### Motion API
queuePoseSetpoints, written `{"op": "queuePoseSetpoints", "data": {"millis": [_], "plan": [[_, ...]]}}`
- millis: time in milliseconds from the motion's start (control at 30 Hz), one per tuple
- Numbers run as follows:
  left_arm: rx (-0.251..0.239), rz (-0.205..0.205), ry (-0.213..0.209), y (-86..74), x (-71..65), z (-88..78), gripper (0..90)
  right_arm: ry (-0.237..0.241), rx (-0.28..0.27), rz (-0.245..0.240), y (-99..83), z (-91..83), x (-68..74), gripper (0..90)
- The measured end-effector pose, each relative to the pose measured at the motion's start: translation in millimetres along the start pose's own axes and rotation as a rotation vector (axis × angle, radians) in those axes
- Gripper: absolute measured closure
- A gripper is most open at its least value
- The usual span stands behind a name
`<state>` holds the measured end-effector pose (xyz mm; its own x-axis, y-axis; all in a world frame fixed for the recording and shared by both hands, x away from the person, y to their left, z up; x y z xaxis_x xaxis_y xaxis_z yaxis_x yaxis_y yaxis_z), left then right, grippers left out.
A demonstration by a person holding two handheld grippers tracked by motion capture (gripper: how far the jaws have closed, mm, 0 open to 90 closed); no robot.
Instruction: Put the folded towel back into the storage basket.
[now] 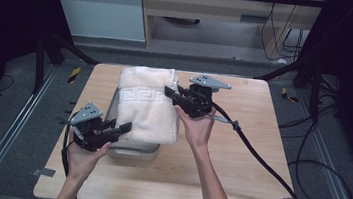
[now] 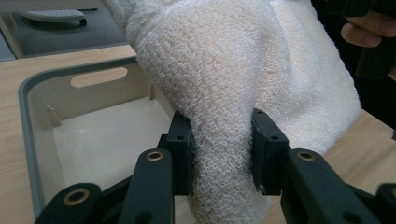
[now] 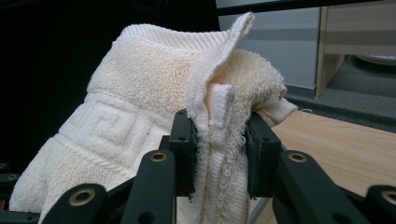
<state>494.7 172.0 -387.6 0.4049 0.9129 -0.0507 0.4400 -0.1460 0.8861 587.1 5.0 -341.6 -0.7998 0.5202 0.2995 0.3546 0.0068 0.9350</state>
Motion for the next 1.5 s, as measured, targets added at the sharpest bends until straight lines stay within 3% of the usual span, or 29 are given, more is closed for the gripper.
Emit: {"op": "queuePoseSetpoints", "data": {"millis": [867,1500], "plan": [[0.071,-0.029,0.030,-20.7,43.2,7.2,64.4,0.015,0.048,0.030,-20.5,52.0,-3.1,68.8],[0.134,-0.034,0.061,-39.9,57.1,25.1,64.3,-0.006,0.084,0.065,-44.7,73.9,-15.7,68.7]]}}
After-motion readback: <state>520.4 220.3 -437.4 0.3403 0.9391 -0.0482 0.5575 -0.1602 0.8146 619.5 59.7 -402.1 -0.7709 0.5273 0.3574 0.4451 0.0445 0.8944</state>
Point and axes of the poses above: each handheld gripper's, and its own axes: z roughly forward along the jaws, y roughly out of its top, x roughly to its left, the point moved 9 cm from there along z, roughly forward along the jaws, and after that the axes turned 14 degrees about y, right-handed, at the moved point
